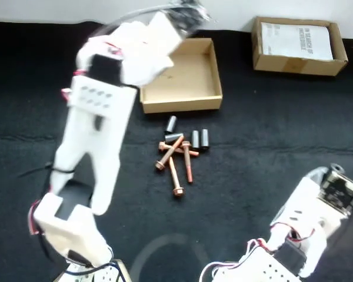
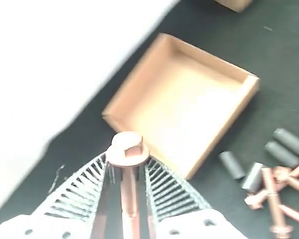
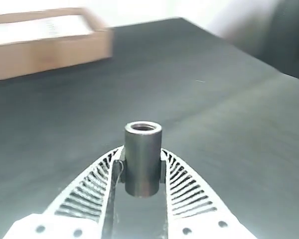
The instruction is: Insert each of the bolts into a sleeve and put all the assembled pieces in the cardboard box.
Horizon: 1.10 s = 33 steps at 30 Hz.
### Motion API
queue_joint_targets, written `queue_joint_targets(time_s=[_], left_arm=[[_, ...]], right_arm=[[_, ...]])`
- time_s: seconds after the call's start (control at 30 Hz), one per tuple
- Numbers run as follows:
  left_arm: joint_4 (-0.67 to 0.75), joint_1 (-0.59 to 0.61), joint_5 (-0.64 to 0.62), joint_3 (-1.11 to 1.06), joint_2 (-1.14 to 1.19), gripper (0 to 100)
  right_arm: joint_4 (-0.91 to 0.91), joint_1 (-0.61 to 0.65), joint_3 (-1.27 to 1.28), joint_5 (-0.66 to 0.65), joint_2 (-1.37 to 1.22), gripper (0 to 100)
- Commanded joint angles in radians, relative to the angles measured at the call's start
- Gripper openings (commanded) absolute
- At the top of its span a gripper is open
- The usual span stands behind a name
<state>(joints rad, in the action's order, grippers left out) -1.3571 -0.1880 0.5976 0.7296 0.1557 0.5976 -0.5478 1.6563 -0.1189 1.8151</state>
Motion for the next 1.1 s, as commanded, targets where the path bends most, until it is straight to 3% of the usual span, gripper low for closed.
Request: queue_joint_targets(time_s=[0.0,0.27,0.47,0.63,0.87,0.97,1.07], left_arm=[[-0.029,0.051,-0.014,0.016,-0.154,1],[-0.265,0.084,-0.324,0.016,-0.398,1],[-0.371,0.084,-0.537,0.015,-0.536,1],[-0.390,0.084,-0.717,0.001,-0.610,1],[-0.384,0.085,-0.973,-0.343,-0.731,1],[-0.361,0.081,-1.019,-0.552,-0.797,1],[-0.245,0.081,-1.022,-0.756,-0.866,1]], right_arm=[[-0.021,0.165,0.108,-0.002,0.018,0.7],[-0.021,0.466,0.105,0.015,0.018,0.7],[-0.022,0.602,0.104,0.288,0.018,0.7],[-0.094,0.699,0.107,0.391,0.018,0.7],[-0.193,0.780,0.097,0.414,0.018,0.7],[-0.252,0.809,0.096,0.411,0.018,0.7],[-0.302,0.826,0.096,0.347,0.018,0.7]])
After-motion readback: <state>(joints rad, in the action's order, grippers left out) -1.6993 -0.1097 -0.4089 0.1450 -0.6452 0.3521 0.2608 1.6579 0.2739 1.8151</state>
